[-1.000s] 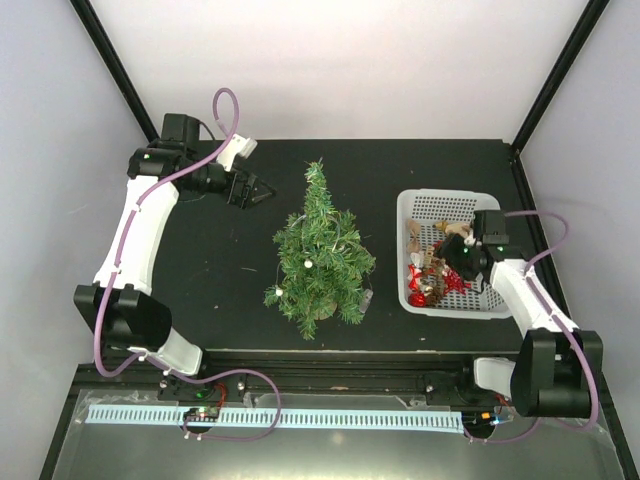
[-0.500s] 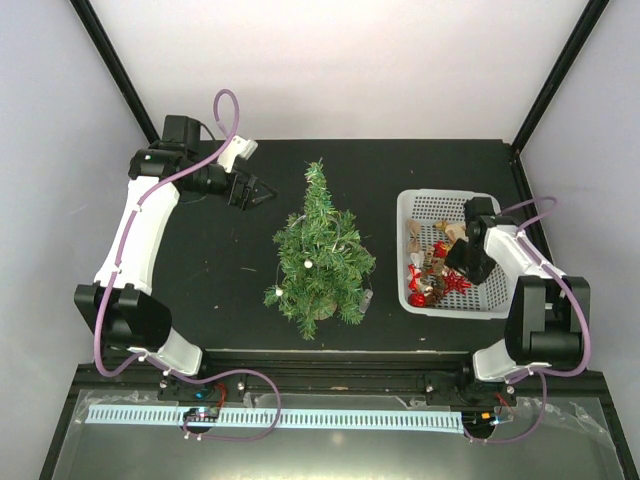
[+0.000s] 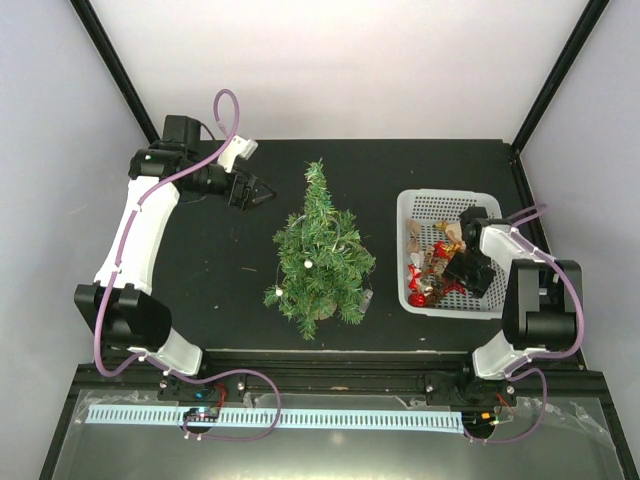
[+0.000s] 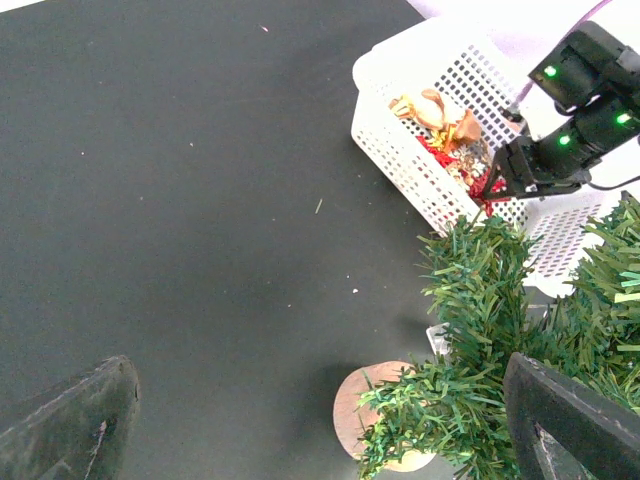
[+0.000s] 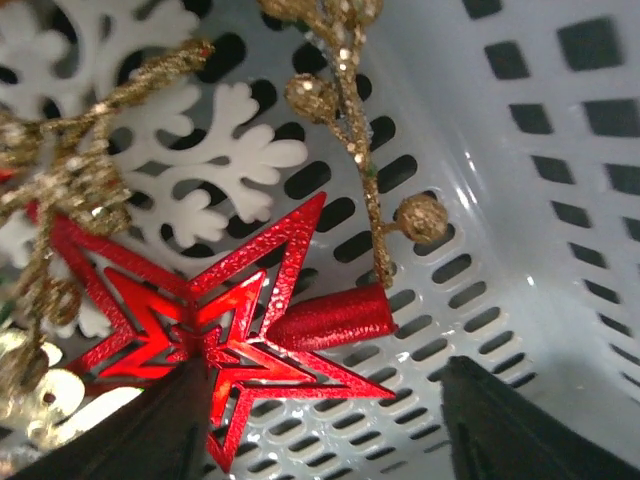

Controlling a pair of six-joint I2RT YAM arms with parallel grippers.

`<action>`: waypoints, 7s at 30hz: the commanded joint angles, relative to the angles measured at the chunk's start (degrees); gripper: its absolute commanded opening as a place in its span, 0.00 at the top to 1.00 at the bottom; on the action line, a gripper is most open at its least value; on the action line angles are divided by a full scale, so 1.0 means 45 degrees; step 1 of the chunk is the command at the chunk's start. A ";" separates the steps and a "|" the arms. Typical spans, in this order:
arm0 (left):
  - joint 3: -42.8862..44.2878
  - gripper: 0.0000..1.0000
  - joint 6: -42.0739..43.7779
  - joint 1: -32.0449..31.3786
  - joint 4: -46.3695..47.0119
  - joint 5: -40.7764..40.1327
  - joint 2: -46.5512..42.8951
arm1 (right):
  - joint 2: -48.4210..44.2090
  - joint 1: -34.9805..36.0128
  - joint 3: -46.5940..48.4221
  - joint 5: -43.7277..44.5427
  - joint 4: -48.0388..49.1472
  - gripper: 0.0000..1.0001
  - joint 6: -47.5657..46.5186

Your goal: Decorate the small christmas tree

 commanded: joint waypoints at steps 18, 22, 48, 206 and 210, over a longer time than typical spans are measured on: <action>0.0306 0.01 0.0073 -0.0096 0.0003 0.0320 0.0163 | -0.0631 -0.0115 -0.0057 -0.0653 0.2791 0.48 -0.0346; 0.0263 0.01 0.0093 -0.0101 0.0013 0.0269 0.0180 | -0.1645 -0.0169 0.0013 -0.1179 0.3805 0.50 -0.0390; 0.0204 0.01 -0.0023 -0.0107 0.0079 0.0381 0.0300 | -0.0246 -0.0608 0.0024 0.0144 0.0844 0.79 0.0323; -0.0917 0.01 0.0029 0.0097 0.1246 -0.0696 -0.1261 | 0.0943 -0.1449 0.1827 0.0160 0.1054 0.70 0.2232; -0.0918 0.01 0.0020 0.0091 0.1254 -0.0689 -0.1191 | 0.1079 -0.1741 0.1664 0.0189 0.1414 0.70 0.2208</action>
